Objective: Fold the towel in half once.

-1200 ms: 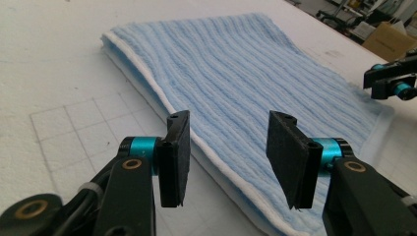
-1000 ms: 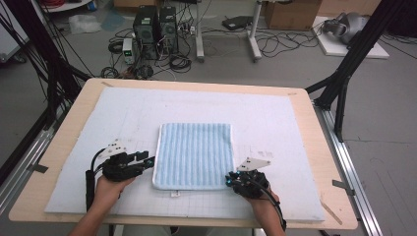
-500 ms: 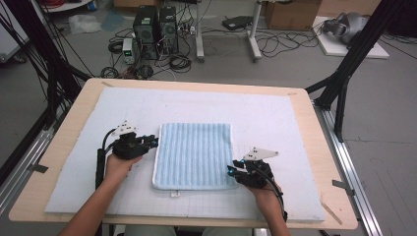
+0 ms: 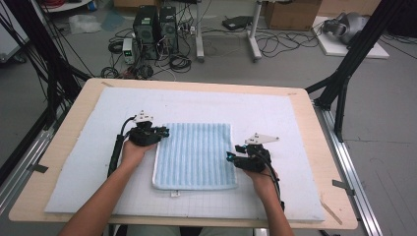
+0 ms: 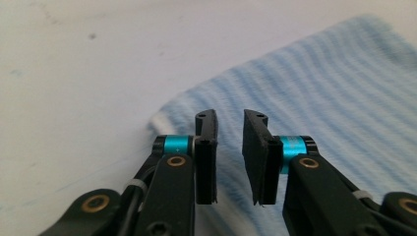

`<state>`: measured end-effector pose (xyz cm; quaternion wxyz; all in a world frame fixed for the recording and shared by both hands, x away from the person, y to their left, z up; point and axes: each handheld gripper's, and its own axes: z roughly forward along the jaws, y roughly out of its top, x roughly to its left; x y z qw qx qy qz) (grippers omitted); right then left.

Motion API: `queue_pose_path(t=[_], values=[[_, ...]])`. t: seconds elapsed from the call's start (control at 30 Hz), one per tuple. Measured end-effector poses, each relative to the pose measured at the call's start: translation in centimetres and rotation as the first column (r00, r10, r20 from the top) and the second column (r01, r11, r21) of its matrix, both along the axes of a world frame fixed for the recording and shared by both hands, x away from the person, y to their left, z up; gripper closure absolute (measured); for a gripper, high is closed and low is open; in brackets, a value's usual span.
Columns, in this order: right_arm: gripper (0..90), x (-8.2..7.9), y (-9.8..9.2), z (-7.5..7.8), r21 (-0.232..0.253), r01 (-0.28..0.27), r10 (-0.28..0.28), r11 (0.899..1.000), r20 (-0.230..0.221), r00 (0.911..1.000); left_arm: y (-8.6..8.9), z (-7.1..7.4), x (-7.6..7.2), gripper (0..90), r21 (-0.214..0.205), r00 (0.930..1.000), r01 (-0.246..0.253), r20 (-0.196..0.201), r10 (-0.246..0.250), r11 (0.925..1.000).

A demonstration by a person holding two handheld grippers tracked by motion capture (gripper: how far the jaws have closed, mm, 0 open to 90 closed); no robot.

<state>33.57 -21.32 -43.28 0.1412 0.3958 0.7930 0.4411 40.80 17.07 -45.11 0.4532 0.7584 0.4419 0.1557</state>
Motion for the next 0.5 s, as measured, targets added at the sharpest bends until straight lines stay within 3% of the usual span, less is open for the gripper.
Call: queue_pose_path(t=[0.03, 0.07, 0.2, 0.3, 0.33, 0.4, 0.5], values=[[58.3, 0.6, 0.1, 0.0, -0.009, -0.006, 0.006, 1.000, 0.012, 0.9999, 0.1, 0.0, 0.3, 74.4, -0.001, 0.9997, -0.008, -0.023, 0.008, 1.0000], [59.9, 1.3, 0.3, -0.1, -0.023, -0.005, 0.006, 1.000, 0.022, 0.9997, 0.0, 0.0, 0.4, 74.1, 0.012, 0.9997, -0.008, -0.021, 0.009, 0.9999], [64.7, 4.0, 1.3, -0.8, -0.070, 0.019, -0.018, 0.997, 0.024, 0.9996, -0.7, 0.1, 0.6, 75.2, 0.128, 0.9997, -0.002, 0.026, -0.002, 0.9917], [67.7, 5.4, 1.9, -1.6, -0.127, 0.052, -0.051, 0.991, 0.005, 0.9987, -0.9, 0.1, 0.8, 74.9, 0.146, 0.9995, -0.006, 0.031, 0.001, 0.9893], [70.2, 5.5, 1.8, -1.7, -0.121, 0.057, -0.057, 0.991, 0.007, 0.9983, -0.9, 0.1, 0.8, 74.9, 0.153, 0.9994, -0.003, 0.035, -0.003, 0.9882], [70.7, 5.4, 1.6, -1.5, -0.169, 0.103, -0.101, 0.980, 0.017, 0.9947, -0.8, 0.1, 0.9, 74.1, 0.153, 0.9993, -0.008, 0.037, 0.002, 0.9882], [70.7, 5.2, 1.1, -1.3, -0.145, 0.119, -0.122, 0.982, -0.015, 0.9924, -0.7, 0.3, 0.7, 70.2, 0.158, 0.9995, -0.020, 0.028, 0.016, 0.9872]])
